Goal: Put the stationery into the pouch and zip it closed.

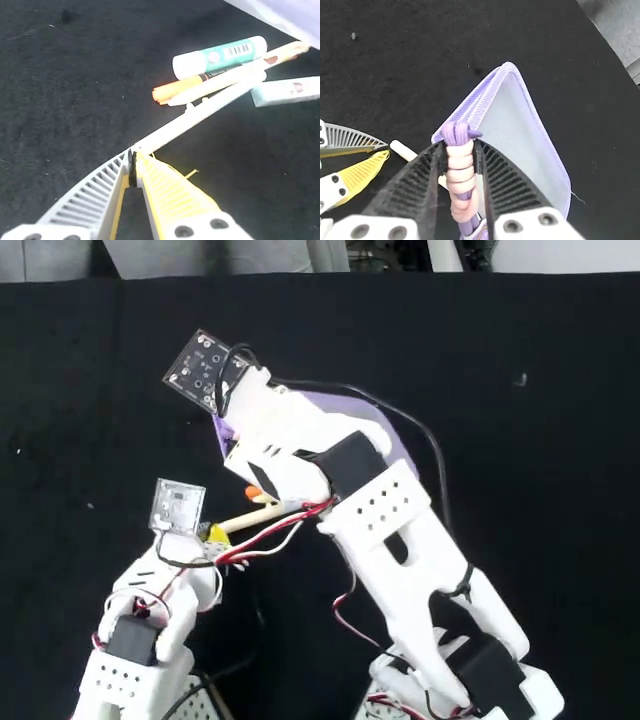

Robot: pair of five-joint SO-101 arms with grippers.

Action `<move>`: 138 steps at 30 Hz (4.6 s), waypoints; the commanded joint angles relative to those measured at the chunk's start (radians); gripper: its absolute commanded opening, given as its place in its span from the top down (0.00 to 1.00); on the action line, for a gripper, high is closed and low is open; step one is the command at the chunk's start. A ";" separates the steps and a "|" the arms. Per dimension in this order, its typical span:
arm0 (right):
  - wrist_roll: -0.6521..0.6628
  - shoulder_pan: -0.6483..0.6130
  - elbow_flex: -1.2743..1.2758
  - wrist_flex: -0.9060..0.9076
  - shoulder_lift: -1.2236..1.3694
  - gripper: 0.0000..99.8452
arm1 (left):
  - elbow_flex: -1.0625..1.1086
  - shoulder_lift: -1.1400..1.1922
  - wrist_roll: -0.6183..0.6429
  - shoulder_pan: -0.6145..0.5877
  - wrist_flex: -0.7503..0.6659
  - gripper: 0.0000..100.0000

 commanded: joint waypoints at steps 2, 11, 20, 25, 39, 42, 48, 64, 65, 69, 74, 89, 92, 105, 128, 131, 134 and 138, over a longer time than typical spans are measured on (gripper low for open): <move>-0.002 -0.009 -0.007 -0.023 -0.053 0.99 | -0.122 -0.006 0.008 -0.005 -0.025 0.96; -0.012 -0.011 0.010 -0.023 -0.053 0.99 | -0.220 -0.006 0.008 0.096 -0.167 0.96; -0.109 -0.012 0.005 -0.021 -0.053 0.99 | 0.018 -0.006 0.008 0.148 -0.592 0.96; -0.107 -0.011 -0.004 0.005 -0.073 0.99 | 0.021 -0.006 0.008 0.151 -0.675 0.96; -0.038 -0.009 0.059 0.285 -0.366 0.99 | 0.021 -0.005 0.008 0.150 -0.623 0.96; -0.026 -0.003 0.127 0.322 -0.392 0.99 | 0.021 -0.005 0.008 0.150 -0.615 0.96; -0.025 0.107 0.191 0.345 -0.446 0.99 | 0.021 -0.005 0.005 0.145 -0.605 0.96; 0.290 0.568 0.472 0.364 -0.463 0.99 | 0.021 -0.006 0.005 -0.188 -0.612 0.96; 0.290 0.597 0.479 0.348 -0.463 0.99 | 0.021 -0.006 0.006 -0.203 -0.615 0.96; 0.288 0.684 0.487 0.334 -0.463 0.99 | 0.021 -0.006 0.006 -0.214 -0.609 0.96; 0.302 0.746 0.501 0.376 -0.461 0.99 | 0.021 -0.006 0.006 -0.214 -0.608 0.96; 0.400 0.744 0.783 0.167 -0.460 0.99 | 0.021 -0.005 0.006 -0.170 -0.572 0.96; 0.402 0.730 0.796 0.143 -0.460 0.99 | 0.021 -0.005 0.006 -0.170 -0.572 0.96; 0.456 0.545 0.817 0.178 -0.461 0.99 | 0.021 -0.005 0.006 -0.162 -0.534 0.96; 0.838 1.257 0.837 0.262 -0.466 0.99 | 0.021 -0.005 -0.002 0.064 -0.592 0.96; 0.931 1.335 0.837 0.264 -0.466 0.99 | 0.021 -0.005 -0.002 0.068 -0.618 0.96; 0.971 1.389 0.837 0.264 -0.466 0.99 | 0.012 -0.003 0.000 0.087 -0.618 0.96; 1.039 1.459 0.837 0.264 -0.466 0.99 | 0.018 -0.003 0.000 0.119 -0.655 0.96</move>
